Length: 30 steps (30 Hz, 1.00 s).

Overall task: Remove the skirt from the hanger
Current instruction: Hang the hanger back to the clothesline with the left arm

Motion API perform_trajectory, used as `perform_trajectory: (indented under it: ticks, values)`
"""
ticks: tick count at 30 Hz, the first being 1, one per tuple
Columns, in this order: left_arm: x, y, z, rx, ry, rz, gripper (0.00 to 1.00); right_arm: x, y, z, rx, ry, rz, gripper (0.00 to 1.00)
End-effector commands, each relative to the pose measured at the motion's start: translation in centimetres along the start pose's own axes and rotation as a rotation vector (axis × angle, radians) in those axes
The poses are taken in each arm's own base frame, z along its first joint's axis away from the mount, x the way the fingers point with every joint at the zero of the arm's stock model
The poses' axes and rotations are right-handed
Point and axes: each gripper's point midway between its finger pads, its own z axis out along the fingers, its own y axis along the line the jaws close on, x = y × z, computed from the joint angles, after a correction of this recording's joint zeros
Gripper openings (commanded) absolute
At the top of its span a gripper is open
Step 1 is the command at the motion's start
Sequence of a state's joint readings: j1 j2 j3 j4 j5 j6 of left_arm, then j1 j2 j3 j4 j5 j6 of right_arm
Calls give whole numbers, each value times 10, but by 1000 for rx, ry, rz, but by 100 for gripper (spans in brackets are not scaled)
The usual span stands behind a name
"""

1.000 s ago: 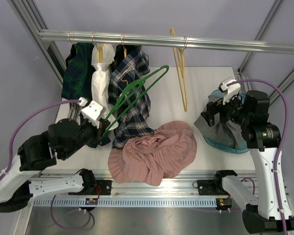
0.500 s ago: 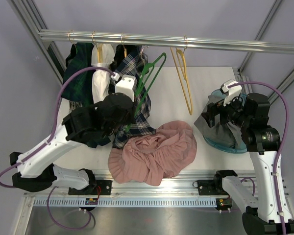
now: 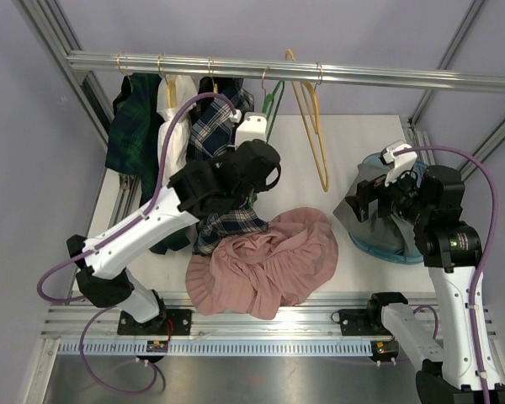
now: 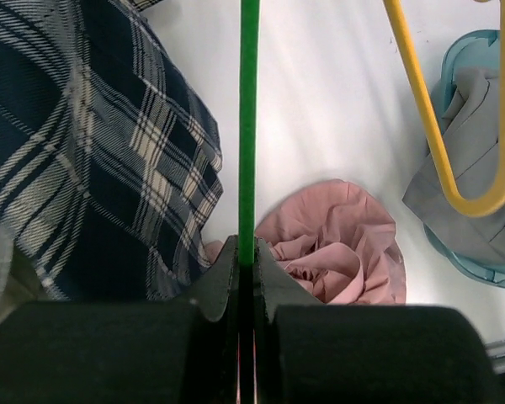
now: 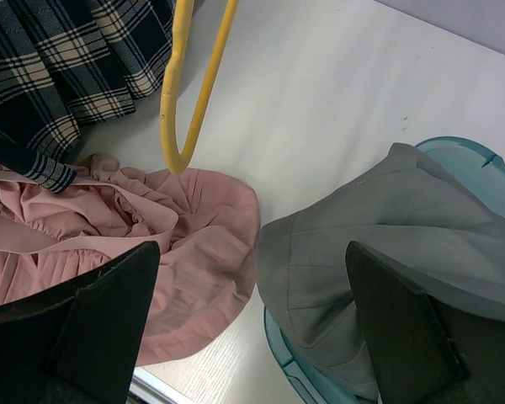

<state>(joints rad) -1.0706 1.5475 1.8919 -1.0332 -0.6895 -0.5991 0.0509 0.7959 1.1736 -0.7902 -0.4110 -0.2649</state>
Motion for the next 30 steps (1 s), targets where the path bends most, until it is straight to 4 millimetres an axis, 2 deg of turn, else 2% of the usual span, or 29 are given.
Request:
perform_trajectory:
  ticks: [1,8,12,20,24,30]
  values:
    - [-41,-13,-4,35,-121,-86,0,-5,3,-1,-8,-38,6,99]
    - [-36,-40,18,73,-109,-70,0,-2,6,-3,-22,-35,15,99]
    - [-35,-48,28,71,-113,-63,0,0,8,-2,-29,-32,20,99]
    - [-30,-64,36,113,-108,-65,2,3,11,-3,-45,-28,25,99]
    - [-26,-69,36,145,-100,-72,15,5,15,-3,-64,-28,19,100]
    - [-34,-66,20,192,-119,-104,53,10,33,-8,-172,-20,-49,99]
